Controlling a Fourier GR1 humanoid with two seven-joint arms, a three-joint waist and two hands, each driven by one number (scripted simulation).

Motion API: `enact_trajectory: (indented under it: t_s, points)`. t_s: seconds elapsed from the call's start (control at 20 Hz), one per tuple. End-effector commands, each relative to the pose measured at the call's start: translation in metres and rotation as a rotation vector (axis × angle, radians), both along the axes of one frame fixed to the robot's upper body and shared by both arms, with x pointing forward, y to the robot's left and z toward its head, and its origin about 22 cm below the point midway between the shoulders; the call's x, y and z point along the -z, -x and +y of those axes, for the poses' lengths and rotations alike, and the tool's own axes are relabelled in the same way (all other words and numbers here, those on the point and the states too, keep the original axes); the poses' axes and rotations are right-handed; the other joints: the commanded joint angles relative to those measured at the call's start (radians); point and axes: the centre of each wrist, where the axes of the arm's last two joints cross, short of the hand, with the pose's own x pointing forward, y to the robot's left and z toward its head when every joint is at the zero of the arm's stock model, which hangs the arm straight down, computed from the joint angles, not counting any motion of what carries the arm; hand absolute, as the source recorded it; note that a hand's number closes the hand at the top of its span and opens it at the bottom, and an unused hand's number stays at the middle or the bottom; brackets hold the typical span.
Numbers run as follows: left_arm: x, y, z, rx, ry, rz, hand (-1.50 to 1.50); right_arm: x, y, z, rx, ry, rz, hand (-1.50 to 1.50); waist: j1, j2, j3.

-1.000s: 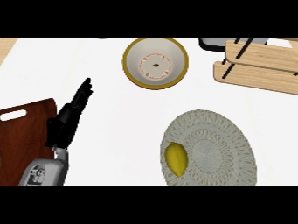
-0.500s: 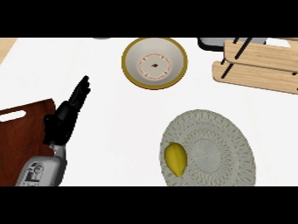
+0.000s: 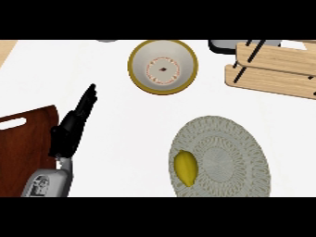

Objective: Pick the eggplant from the placemat and place it in the tiered shelf

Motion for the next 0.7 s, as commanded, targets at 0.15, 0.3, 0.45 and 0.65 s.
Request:
enact_trajectory:
  t_s: [0.15, 0.3, 0.45, 0.65]
  points:
    - [-0.011, 0.002, 0.007, 0.008, 0.005, 0.015, 0.0, -0.008, 0.02, -0.014, -0.047, -0.113, -0.113, -1.5, -0.006, -0.004, 0.0]
    - [0.01, -0.011, 0.007, 0.004, 0.011, 0.009, 0.0, -0.015, 0.016, -0.002, -0.107, -0.171, -0.136, -1.5, -0.007, 0.0, 0.0]
    - [0.004, -0.004, 0.005, -0.001, 0.0, -0.004, 0.0, -0.044, 0.018, -0.005, -0.162, -0.207, -0.131, -1.5, 0.0, 0.0, 0.0]
    - [-0.01, -0.001, -0.004, 0.009, -0.009, 0.0, 0.0, -0.035, 0.027, -0.005, -0.2, -0.2, -0.195, -1.5, -0.003, -0.002, 0.0]
